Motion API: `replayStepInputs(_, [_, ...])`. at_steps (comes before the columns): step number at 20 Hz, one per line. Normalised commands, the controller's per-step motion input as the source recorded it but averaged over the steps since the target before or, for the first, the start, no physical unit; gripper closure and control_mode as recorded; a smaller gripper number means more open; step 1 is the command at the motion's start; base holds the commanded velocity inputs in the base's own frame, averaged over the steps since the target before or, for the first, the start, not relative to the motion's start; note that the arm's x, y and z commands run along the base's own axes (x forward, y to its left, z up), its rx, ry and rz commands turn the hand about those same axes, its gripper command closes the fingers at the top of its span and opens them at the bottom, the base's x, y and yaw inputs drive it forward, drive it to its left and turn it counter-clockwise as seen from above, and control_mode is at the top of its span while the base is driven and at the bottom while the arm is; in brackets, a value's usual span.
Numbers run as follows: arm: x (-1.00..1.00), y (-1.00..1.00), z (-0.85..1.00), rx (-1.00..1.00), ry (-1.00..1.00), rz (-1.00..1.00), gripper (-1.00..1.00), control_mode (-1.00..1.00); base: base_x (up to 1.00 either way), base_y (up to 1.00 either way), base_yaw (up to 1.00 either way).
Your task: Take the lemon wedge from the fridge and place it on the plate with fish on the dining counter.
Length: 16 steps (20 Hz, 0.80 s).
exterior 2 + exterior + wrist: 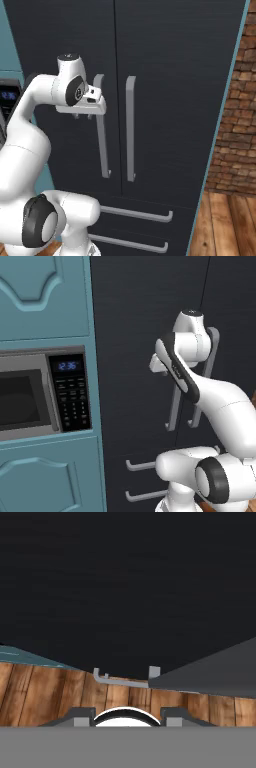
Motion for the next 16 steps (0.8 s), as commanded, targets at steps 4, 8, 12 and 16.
replayStepInputs(4, [-0.02,0.0,0.0,0.0,-0.01,0.0,-1.0,-1.0,0.0,0.0,0.0])
replayStepInputs(8, [-0.24,0.0,0.0,0.0,-0.07,0.0,-1.0,-1.0,0.0,0.0,0.0])
replayStepInputs(12, [-0.26,0.0,0.0,0.0,-0.1,0.0,-1.0,-1.0,0.0,0.0,0.0])
replayStepInputs(16, [-0.57,-0.02,-0.01,0.0,-0.1,-0.01,-1.0,-1.0,0.0,0.0,0.0])
